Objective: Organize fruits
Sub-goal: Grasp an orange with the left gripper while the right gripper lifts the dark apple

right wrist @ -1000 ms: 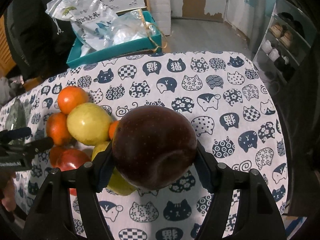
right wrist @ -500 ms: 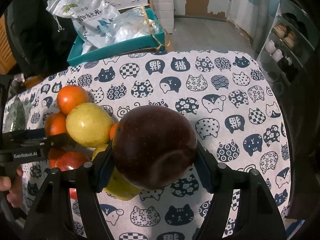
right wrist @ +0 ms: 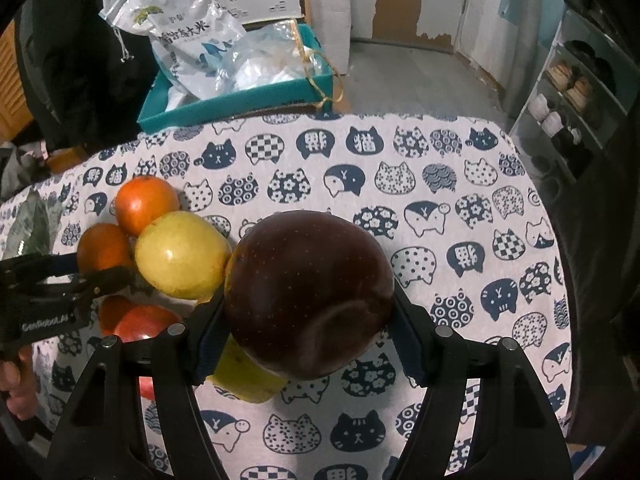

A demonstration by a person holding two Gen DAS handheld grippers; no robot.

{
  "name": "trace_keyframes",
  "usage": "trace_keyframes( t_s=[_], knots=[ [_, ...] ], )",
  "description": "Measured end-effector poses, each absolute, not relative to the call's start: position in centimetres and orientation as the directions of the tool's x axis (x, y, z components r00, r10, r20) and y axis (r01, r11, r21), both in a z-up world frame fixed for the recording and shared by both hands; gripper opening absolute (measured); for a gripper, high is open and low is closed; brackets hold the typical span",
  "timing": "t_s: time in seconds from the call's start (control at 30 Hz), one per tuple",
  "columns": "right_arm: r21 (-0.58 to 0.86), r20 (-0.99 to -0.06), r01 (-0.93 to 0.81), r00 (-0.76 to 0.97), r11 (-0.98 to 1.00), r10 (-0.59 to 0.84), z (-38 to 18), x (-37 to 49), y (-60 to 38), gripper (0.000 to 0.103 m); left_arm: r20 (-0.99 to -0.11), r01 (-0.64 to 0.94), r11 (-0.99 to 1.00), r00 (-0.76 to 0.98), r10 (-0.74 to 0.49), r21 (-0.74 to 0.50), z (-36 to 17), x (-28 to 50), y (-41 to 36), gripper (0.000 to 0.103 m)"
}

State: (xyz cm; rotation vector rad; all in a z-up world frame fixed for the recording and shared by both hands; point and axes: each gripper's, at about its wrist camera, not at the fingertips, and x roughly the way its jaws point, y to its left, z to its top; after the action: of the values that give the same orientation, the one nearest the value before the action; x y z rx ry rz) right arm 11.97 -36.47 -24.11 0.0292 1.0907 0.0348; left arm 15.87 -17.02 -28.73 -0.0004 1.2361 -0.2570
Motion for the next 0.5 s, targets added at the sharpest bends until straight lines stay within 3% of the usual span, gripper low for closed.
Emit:
trace_keyframes(
  t_s=[0.5],
  knots=[
    [0.018,-0.835,-0.040,0.549,0.999,0.037,-19.1,10.9,-34.3,0.072,-0.872,0.207,0.973,0.451,-0.190,-0.105,-21.3,12.5,-14.9,0.062]
  ],
)
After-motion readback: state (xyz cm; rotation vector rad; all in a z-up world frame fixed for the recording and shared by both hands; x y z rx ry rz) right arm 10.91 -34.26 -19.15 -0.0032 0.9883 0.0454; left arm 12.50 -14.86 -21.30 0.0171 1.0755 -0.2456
